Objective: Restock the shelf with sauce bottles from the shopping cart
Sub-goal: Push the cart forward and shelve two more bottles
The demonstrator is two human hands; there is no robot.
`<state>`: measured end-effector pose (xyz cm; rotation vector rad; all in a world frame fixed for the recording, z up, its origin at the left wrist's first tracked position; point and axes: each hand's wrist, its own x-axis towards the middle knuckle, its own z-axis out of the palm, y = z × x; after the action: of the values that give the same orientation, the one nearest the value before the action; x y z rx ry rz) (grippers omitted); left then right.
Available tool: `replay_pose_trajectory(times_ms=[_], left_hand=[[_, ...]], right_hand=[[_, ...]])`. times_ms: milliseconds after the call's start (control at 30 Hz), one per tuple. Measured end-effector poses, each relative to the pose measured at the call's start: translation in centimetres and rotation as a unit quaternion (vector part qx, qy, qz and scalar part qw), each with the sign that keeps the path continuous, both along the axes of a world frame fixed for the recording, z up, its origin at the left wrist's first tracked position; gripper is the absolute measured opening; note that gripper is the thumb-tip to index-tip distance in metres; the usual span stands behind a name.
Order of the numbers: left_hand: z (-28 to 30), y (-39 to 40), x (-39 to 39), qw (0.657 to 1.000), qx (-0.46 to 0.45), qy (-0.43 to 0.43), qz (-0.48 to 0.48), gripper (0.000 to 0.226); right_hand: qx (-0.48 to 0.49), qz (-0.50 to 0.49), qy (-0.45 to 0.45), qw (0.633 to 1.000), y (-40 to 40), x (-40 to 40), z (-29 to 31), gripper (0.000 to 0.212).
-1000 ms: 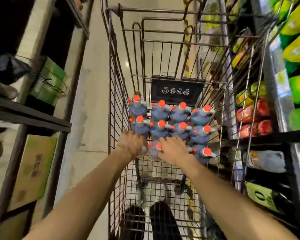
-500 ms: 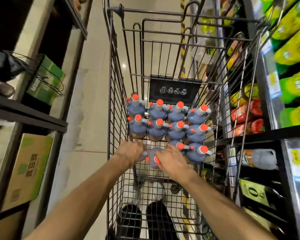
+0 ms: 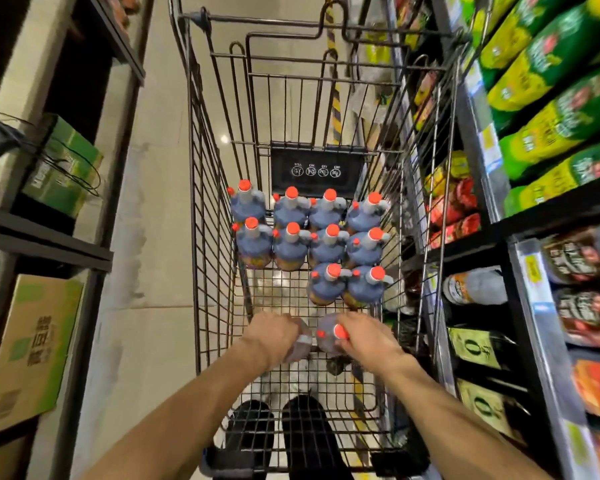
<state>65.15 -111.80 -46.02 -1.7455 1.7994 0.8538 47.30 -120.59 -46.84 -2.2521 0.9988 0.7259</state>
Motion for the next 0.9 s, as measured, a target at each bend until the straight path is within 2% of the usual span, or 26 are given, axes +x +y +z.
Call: replay_pose_trajectory(times_ms=[100,167,300,367,433,467,533,600,733,833,900], left_hand=[[-1.3,0.8,-1.1,0.992,-0.041,0.06,0.103,0.04],[-2.5,1.9,-1.4,0.97,-0.068,0.114,0.202,0.041],[-5.3,4.2,-1.4,0.89,-0.101,0.25,0.366,0.042],[-7.0,4.8,-1.0,0.846,-0.09,0.297,0.433,0.053],[-8.8,5.2,-0.4,0.804,-0.047,0.336,0.487,0.076],[-9.7,5.4,-0.2,0.789,-0.028,0.348,0.506,0.09],[-11.3,5.9,0.2,0.782,0.009,0.356,0.512,0.11],[-12.1,6.1,0.2,0.767,0.038,0.375,0.519,0.113],[-13.4,6.0,-0.9,0.752,0.041,0.417,0.509,0.104],[-14.0,5.9,-1.1,0.743,0.031,0.437,0.505,0.113],[-14.3,5.7,-1.0,0.728,0.009,0.442,0.524,0.1]], right_hand=[[0.021,-0.066,-0.012,0.998,0.1,-1.6,-1.5,0.046],[0.043,-0.123,-0.034,0.991,0.3,-2.6,-2.5,0.045],[0.126,-0.275,-0.103,0.947,1.3,-4.5,-4.7,0.043],[0.138,-0.335,-0.128,0.923,1.9,-5.1,-5.8,0.052],[0.17,-0.395,-0.147,0.891,2.6,-5.4,-7.1,0.064],[0.194,-0.42,-0.158,0.872,2.9,-5.4,-7.7,0.074],[0.242,-0.456,-0.174,0.839,3.2,-5.5,-9.3,0.102],[0.288,-0.464,-0.191,0.815,3.3,-5.7,-11.0,0.114],[0.309,-0.47,-0.177,0.808,3.4,-5.8,-12.6,0.102],[0.321,-0.496,-0.184,0.786,3.7,-6.1,-13.2,0.091],[0.312,-0.517,-0.209,0.77,4.0,-5.8,-13.4,0.083]])
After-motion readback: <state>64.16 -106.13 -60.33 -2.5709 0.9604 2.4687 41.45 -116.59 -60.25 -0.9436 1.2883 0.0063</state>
